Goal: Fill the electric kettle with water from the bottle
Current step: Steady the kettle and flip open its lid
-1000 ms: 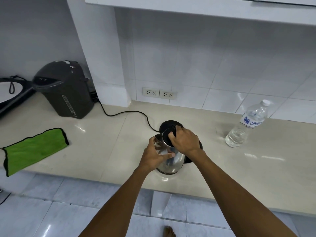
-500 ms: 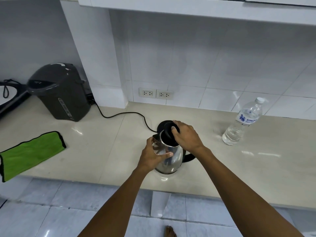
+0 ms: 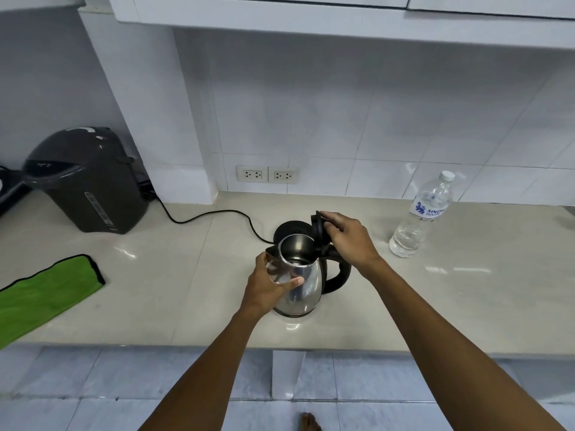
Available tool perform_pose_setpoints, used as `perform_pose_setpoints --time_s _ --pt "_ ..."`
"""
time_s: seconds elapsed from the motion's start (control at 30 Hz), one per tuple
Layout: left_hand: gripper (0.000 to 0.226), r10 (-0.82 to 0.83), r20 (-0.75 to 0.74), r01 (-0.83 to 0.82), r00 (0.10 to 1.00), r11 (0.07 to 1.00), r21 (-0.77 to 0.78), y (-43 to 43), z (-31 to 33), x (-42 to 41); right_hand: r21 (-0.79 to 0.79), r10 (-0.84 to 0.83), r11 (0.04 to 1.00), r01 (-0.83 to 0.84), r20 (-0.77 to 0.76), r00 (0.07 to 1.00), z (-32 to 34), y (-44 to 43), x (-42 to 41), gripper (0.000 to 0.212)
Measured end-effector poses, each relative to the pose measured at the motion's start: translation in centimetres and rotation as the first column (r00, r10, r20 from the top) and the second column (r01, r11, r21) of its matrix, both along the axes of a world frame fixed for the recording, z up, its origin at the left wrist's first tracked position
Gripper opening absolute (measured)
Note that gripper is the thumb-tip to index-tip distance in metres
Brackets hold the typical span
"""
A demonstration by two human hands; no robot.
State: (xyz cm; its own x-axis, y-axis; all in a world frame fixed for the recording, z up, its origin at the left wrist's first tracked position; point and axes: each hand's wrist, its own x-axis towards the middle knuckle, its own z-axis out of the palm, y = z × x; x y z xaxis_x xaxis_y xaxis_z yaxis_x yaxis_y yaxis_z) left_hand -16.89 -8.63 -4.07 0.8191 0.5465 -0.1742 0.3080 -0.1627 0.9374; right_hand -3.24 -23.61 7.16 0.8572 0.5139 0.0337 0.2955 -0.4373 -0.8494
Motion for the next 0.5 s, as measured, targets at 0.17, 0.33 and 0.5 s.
perform_pose_setpoints --time_s 0.17,0.33,0.5 --pt "0.1 -0.007 -0.01 0.008 1.0 1.0 0.014 0.0 0.1 0.0 0.11 -0.064 0.991 0.077 -0.112 0.992 -1.1 -1.3 0.9 0.038" --pt "0.101 -0.003 -0.019 0.003 1.0 1.0 0.026 -0.1 0.2 0.0 0.287 -0.1 0.937 0.2 -0.328 0.94 -2.5 -2.5 1.7 0.041" --pt "0.101 -0.007 -0.035 0.008 0.999 0.999 0.041 0.0 0.2 0.0 0.434 -0.073 0.846 0.309 -0.482 0.873 -2.8 -3.3 1.1 0.04"
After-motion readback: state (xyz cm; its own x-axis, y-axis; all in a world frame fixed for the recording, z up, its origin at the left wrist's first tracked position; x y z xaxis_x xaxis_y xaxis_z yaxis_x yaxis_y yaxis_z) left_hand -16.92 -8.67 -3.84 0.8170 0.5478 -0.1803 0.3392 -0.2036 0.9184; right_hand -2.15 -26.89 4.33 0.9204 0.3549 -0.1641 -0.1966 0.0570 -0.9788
